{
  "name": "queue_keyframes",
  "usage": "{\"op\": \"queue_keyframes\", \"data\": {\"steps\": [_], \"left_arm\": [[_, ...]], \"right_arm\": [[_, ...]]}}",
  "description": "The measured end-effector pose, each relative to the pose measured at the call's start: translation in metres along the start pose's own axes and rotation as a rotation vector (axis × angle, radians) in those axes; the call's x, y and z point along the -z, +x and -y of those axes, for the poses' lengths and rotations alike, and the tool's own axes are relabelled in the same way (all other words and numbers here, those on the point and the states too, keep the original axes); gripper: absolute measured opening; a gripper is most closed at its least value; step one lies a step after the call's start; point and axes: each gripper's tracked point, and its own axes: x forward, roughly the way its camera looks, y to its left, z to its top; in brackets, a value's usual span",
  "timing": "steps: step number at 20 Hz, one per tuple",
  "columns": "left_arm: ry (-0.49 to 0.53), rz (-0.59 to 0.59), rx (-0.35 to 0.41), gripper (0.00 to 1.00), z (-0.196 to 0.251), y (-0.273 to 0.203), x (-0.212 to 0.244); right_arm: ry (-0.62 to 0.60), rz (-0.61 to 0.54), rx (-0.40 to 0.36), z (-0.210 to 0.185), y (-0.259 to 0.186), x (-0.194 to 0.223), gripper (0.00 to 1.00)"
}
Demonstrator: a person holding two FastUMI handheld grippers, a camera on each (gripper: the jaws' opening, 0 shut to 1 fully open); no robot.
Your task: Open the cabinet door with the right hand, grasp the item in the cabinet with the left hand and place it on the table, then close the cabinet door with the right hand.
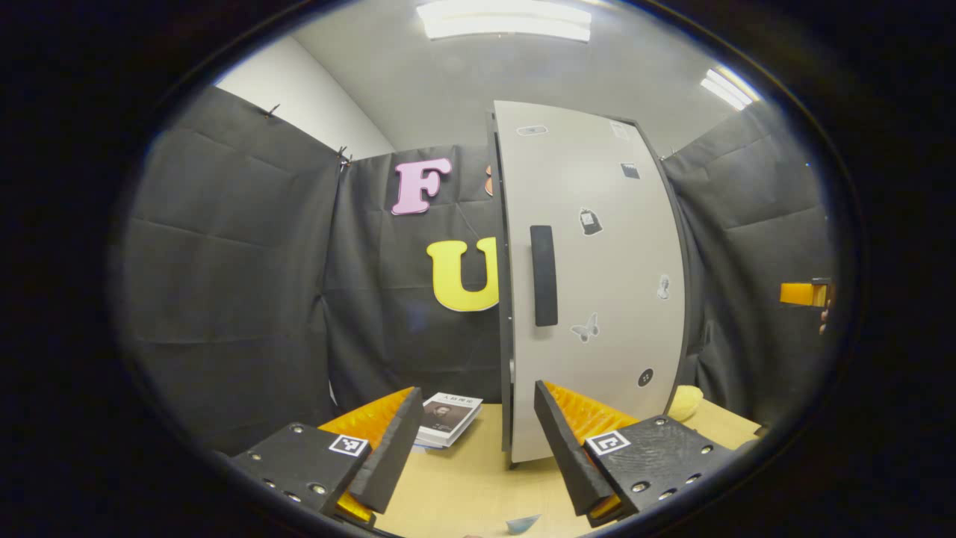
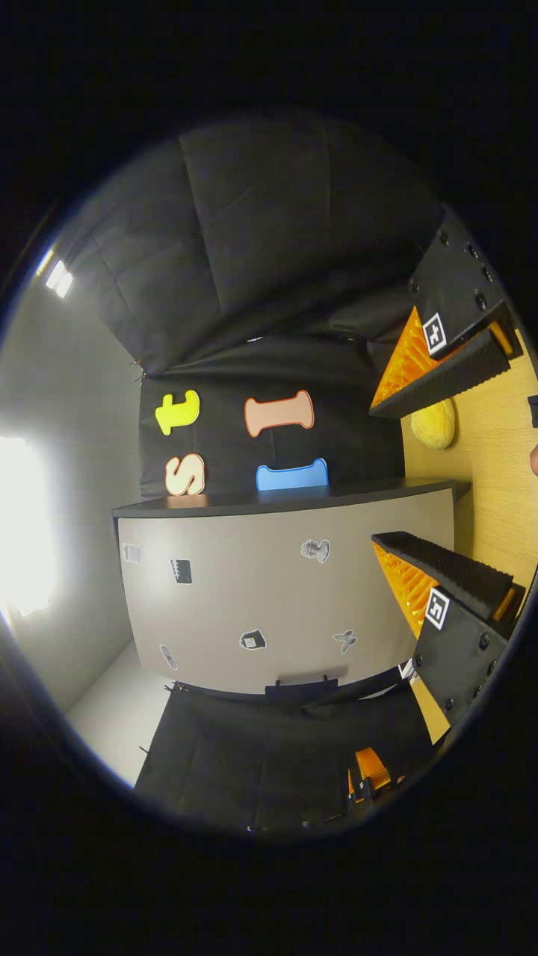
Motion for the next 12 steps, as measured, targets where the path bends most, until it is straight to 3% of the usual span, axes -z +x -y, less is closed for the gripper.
{"op": "queue_keyframes", "data": {"steps": [12], "left_arm": [[0.005, 0.002, 0.000, 0.89, -0.002, 0.004, -0.007]], "right_arm": [[-0.017, 0.014, -0.003, -0.005, 0.010, -0.009, 0.97]]}}
